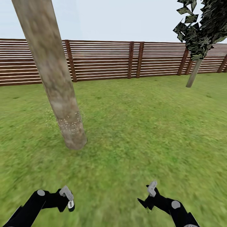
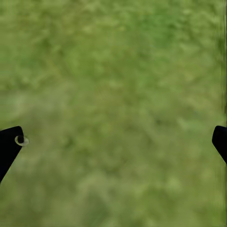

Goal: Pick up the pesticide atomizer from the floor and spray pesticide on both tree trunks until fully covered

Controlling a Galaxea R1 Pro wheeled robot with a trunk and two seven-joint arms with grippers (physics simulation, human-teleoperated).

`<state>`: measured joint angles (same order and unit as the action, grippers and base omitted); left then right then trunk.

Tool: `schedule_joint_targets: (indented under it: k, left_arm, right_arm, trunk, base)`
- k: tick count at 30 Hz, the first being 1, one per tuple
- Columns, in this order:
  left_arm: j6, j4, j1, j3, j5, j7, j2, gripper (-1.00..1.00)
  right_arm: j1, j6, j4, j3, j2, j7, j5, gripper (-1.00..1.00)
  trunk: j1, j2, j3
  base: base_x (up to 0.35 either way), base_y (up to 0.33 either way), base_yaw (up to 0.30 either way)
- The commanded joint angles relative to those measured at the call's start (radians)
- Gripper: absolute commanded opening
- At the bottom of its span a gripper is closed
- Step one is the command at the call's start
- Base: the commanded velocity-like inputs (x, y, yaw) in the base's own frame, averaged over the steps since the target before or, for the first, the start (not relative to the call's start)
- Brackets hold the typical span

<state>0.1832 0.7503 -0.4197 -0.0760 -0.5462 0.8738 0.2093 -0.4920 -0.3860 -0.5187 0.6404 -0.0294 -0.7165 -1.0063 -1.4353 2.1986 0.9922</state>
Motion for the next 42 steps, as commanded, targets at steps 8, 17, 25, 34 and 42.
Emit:
schedule_joint_targets:
  k: [8,17,25,34,42]
  left_arm:
    - [0.027,0.003,-0.01,0.025,0.0,0.046,-0.023,-1.0]
    - [0.035,0.003,-0.048,0.436,-0.048,0.155,-0.086,-1.0]
    - [0.044,0.004,-0.059,0.44,-0.166,0.201,-0.16,-1.0]
    - [0.058,0.004,-0.066,0.437,-0.237,0.191,-0.191,-1.0]
    - [0.061,0.005,-0.075,0.437,-0.25,0.191,-0.218,-1.0]
  right_arm:
    - [-0.007,-0.005,0.007,0.008,-0.003,-0.021,-0.016,1.0]
    - [-0.013,-0.005,-0.003,-0.279,-0.069,-0.192,-0.015,1.0]
    - [-0.02,-0.005,-0.011,-0.38,-0.118,-0.232,-0.014,-1.0]
    - [-0.021,-0.001,-0.069,-0.383,-0.145,-0.299,-0.012,-1.0]
    - [-0.037,-0.001,-0.069,-0.383,-0.145,-0.346,-0.012,-1.0]
  trunk:
    - [0.0,0.0,0.001]
    - [0.0,0.0,0.001]
    - [0.0,0.0,0.001]
    - [0.0,0.0,0.001]
    - [0.0,0.0,0.001]
  base:
    - [0.0,0.0,0.0]
    - [0.0,0.0,0.0]
    - [0.0,0.0,0.0]
    - [0.0,0.0,0.0]
    - [0.0,0.0,0.0]
